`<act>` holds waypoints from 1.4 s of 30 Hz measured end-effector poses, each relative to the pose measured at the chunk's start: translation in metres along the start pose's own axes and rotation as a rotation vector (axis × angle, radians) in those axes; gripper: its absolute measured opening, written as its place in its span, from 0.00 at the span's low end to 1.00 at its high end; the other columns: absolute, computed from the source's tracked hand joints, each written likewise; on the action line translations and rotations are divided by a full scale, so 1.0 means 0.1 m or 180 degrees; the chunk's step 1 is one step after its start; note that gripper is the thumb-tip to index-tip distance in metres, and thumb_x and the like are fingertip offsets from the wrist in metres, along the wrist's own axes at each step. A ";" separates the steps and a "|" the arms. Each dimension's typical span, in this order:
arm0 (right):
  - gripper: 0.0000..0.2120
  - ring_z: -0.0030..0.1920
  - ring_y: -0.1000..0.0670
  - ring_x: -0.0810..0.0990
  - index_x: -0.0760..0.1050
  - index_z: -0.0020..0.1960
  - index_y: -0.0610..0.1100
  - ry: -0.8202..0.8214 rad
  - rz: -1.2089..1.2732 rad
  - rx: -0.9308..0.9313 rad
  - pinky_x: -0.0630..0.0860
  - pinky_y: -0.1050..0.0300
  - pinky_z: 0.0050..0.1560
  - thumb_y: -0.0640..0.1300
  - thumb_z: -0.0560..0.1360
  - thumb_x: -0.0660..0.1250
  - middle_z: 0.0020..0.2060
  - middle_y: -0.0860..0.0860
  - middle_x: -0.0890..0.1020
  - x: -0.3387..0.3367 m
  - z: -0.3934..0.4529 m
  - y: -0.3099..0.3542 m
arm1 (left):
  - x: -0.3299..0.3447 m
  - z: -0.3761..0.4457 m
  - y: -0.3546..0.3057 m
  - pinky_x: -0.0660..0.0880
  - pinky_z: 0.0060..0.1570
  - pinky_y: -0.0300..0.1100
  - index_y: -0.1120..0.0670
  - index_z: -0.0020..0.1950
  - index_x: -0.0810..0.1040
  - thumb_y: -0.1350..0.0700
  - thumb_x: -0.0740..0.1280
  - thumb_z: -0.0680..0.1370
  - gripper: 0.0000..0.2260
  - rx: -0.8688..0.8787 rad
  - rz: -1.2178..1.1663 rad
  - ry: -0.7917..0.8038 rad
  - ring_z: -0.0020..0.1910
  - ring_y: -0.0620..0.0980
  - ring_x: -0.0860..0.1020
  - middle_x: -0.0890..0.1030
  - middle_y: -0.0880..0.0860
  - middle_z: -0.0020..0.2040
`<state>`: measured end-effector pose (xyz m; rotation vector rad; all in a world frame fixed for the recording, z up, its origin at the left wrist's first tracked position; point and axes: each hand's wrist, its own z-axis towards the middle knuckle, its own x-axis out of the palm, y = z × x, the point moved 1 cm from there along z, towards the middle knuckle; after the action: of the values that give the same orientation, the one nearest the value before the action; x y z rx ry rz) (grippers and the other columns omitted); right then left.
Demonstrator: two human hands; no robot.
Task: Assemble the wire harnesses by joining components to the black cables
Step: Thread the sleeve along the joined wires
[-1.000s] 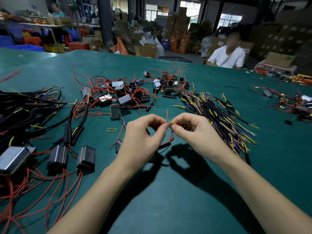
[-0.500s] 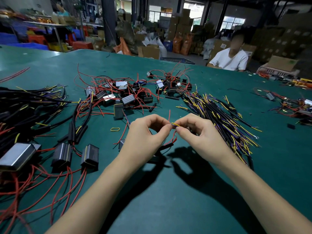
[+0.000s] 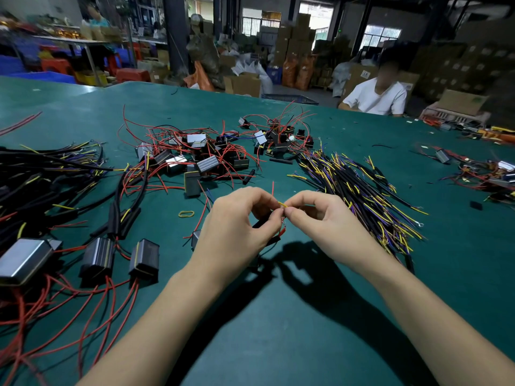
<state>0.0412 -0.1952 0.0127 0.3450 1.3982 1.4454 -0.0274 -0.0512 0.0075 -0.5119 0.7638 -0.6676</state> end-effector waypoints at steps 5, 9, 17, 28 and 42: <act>0.08 0.33 0.49 0.64 0.78 0.40 0.47 -0.0045 0.0181 0.0251 0.59 0.57 0.34 0.40 0.77 0.66 0.30 0.49 0.70 -0.03 0.00 0.00 | -0.07 0.03 0.00 0.67 0.41 0.26 0.55 0.45 0.83 0.59 0.71 0.74 0.01 -0.0042 -0.0292 0.0260 0.39 0.40 0.78 0.83 0.46 0.38; 0.08 0.35 0.48 0.64 0.79 0.38 0.48 -0.0113 0.0308 0.0320 0.59 0.53 0.39 0.41 0.76 0.68 0.31 0.48 0.71 -0.04 0.00 -0.01 | -0.08 0.04 0.05 0.65 0.41 0.23 0.53 0.45 0.83 0.61 0.71 0.73 0.03 -0.0215 -0.0295 0.0306 0.39 0.36 0.78 0.82 0.45 0.38; 0.10 0.34 0.51 0.65 0.80 0.36 0.53 -0.0075 0.0323 0.0295 0.60 0.55 0.38 0.44 0.75 0.68 0.27 0.55 0.72 -0.05 0.01 -0.01 | -0.07 0.04 0.04 0.65 0.41 0.25 0.54 0.39 0.81 0.63 0.72 0.71 0.05 0.0075 -0.0050 0.0193 0.38 0.40 0.76 0.80 0.45 0.35; 0.04 0.32 0.56 0.69 0.80 0.39 0.50 0.0151 0.0351 0.0064 0.66 0.65 0.36 0.48 0.71 0.71 0.29 0.55 0.75 -0.12 0.01 -0.03 | -0.10 0.04 0.03 0.67 0.39 0.31 0.56 0.41 0.81 0.63 0.70 0.72 0.03 0.0304 -0.0035 0.0185 0.38 0.43 0.76 0.80 0.47 0.36; 0.04 0.38 0.43 0.74 0.80 0.39 0.42 0.0081 -0.0319 -0.0662 0.68 0.60 0.40 0.38 0.73 0.71 0.38 0.43 0.79 -0.15 0.02 0.01 | -0.10 0.03 0.02 0.68 0.38 0.32 0.55 0.40 0.81 0.64 0.70 0.73 0.05 0.0116 -0.0194 0.0369 0.37 0.42 0.76 0.80 0.46 0.35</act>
<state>0.0483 -0.2060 0.0206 0.1227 1.2535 1.5005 -0.0296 -0.0426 0.0130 -0.4675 0.8461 -0.7717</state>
